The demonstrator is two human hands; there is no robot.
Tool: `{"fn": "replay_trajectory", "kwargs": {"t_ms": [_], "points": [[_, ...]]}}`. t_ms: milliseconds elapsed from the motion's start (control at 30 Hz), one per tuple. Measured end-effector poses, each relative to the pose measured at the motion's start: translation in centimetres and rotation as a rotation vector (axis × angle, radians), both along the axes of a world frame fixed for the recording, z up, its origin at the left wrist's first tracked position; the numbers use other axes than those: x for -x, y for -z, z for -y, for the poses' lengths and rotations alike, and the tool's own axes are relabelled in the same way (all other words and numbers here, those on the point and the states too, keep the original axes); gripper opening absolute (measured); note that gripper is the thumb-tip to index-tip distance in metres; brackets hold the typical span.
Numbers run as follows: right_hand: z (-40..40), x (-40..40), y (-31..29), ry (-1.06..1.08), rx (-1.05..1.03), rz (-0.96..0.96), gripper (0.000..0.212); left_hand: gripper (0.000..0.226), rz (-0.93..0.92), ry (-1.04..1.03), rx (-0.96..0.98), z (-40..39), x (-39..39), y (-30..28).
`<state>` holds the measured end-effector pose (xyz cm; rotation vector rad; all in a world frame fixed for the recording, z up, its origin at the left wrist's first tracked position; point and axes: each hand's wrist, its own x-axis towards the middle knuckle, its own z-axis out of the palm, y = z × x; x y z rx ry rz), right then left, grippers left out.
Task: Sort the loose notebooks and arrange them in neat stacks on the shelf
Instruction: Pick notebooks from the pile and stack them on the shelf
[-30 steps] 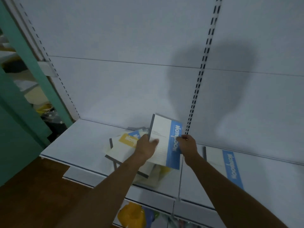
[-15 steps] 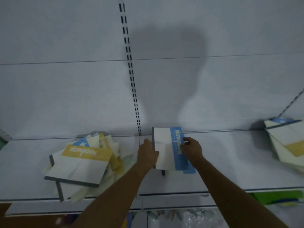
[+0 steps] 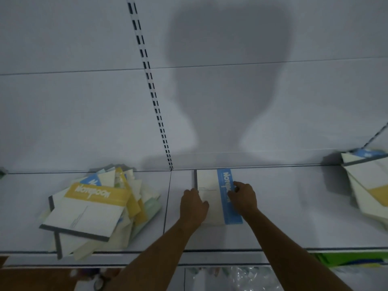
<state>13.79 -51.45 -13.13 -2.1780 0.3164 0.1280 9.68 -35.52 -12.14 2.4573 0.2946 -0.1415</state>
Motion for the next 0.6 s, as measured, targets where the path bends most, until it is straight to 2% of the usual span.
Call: {"fn": "replay_trajectory", "kwargs": {"t_ms": [100, 233, 333, 500, 600], "points": [[0.0, 0.0, 0.3, 0.001, 0.003, 0.002, 0.035, 0.040, 0.010, 0.025, -0.077, 0.2, 0.3, 0.3], [-0.1, 0.0, 0.5, -0.012, 0.022, -0.009, 0.017, 0.039, 0.025, 0.061, -0.169, 0.4, 0.7, 0.2], [-0.5, 0.0, 0.4, -0.009, 0.086, -0.027, 0.013, 0.041, 0.018, 0.086, -0.229, 0.4, 1.0, -0.4], [-2.5, 0.6, -0.8, 0.057, 0.257, -0.041, 0.041, 0.035, 0.019, 0.081, -0.138, -1.1, 1.8, -1.6], [-5.3, 0.6, -2.1, 0.059, 0.190, 0.086, 0.042, 0.030, 0.108, -0.021, -0.120, -3.5, 2.4, -3.0]]}}
